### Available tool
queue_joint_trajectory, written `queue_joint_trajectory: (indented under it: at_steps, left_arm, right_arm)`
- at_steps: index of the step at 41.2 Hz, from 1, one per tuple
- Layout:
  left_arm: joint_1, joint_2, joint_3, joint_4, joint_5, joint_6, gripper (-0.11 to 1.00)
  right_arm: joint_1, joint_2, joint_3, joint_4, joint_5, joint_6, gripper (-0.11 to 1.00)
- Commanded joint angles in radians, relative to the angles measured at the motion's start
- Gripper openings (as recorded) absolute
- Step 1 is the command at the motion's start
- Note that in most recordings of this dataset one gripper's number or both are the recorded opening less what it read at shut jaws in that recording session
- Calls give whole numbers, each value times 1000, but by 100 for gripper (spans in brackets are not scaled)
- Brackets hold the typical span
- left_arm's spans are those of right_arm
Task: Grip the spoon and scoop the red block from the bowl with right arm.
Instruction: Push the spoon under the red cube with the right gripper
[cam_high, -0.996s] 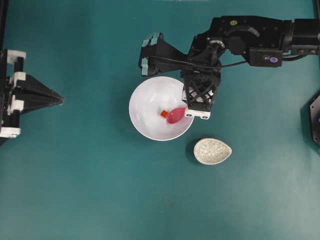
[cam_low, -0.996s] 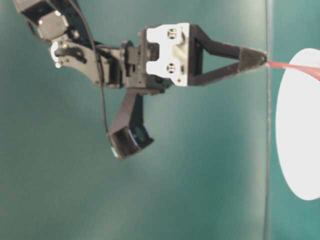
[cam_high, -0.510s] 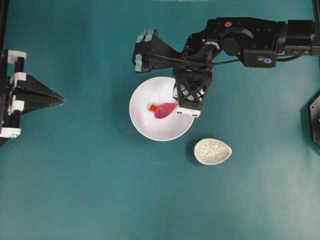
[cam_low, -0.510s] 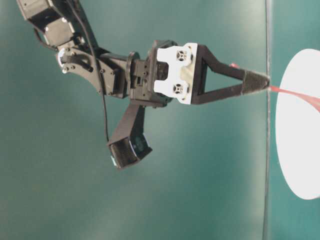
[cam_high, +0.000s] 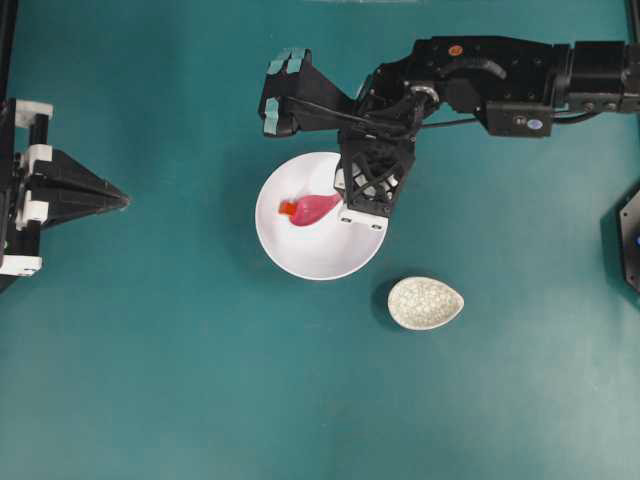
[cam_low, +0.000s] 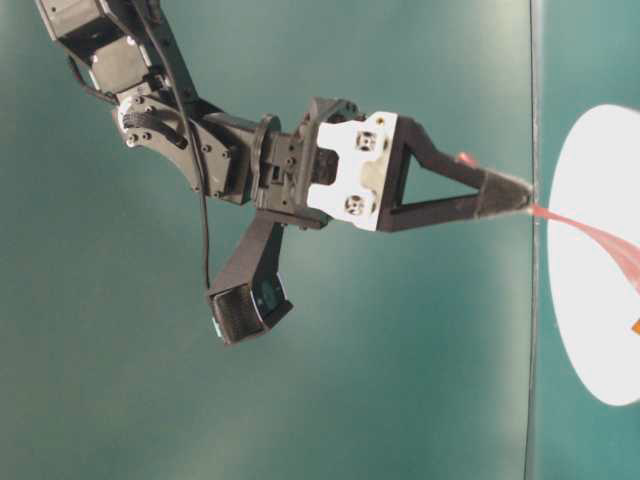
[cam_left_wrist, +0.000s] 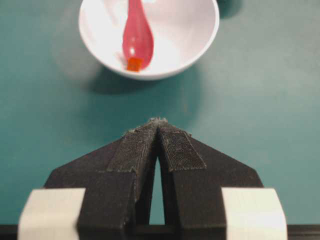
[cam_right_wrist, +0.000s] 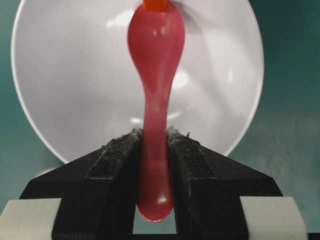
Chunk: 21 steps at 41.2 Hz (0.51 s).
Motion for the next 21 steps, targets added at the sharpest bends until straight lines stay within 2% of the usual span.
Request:
queue_joint_trajectory:
  at_steps: [1, 21]
  left_arm:
    - [2, 3, -29, 2, -11, 2, 0]
    - [2, 3, -31, 2, -12, 0, 0]
  right_arm:
    - [-2, -15, -28, 11, -29, 5, 24]
    - [-2, -26, -20, 15, -58, 29, 24]
